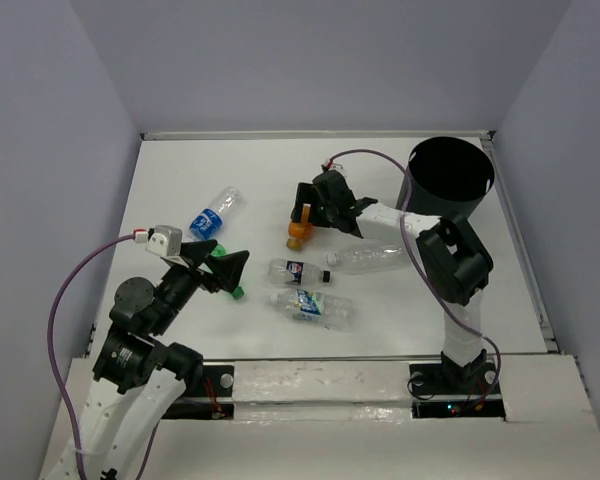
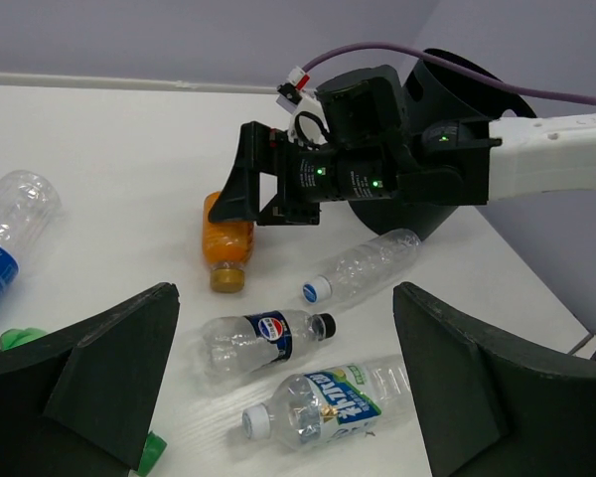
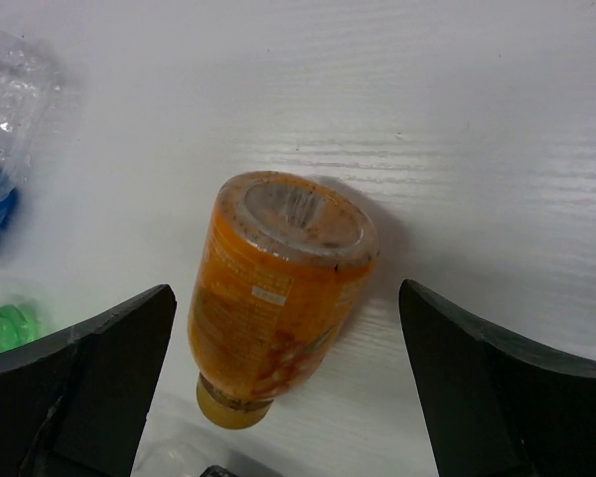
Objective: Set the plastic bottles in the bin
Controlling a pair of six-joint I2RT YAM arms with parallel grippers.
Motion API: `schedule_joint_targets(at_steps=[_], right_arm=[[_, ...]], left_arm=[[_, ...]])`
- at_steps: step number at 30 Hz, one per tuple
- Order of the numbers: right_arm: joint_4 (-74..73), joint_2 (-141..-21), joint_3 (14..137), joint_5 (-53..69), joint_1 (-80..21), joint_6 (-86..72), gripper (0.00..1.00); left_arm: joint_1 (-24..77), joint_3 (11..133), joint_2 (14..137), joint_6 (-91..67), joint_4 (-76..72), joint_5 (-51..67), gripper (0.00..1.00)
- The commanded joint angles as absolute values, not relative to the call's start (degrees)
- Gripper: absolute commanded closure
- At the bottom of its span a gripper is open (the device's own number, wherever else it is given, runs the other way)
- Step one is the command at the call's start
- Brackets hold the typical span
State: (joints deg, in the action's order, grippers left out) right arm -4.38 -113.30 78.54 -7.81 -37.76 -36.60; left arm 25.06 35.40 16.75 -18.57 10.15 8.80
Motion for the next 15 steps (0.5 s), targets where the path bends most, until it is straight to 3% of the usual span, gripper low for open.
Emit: schedule_joint_targets(at_steps=[1,3,5,6,12,15], right_arm=[[-1.32,-117.14,83.75,-5.54,-36.91,-38.84,0.01],[-1.32,-118.29,85.33,-5.45,-36.39,-39.02,0.04],[-1.23,-119.26,86.22,-6.06,-36.39,-39.20,0.14],[-0.88,-119.70,86.39,-6.41,-36.39,-39.37,0.27],[3.24,-115.15,84.91,-8.87,-36.39,-38.59,0.64],[5.18,-108.21,83.76,-12.64,-36.39,-35.43,0.66]], left_arm=[[25.23,36.65,16.87,-18.81,8.52,9.14,0.01],[25.23,36.74,17.14,-18.81,8.61,9.05,0.01],[25.31,36.74,17.40,-18.81,8.61,8.96,0.01],[25.23,36.74,17.58,-18.72,8.70,8.88,0.01],[25.22,36.74,18.10,-18.81,8.70,8.53,0.01],[25.22,36.83,18.46,-18.81,8.88,8.53,0.01]])
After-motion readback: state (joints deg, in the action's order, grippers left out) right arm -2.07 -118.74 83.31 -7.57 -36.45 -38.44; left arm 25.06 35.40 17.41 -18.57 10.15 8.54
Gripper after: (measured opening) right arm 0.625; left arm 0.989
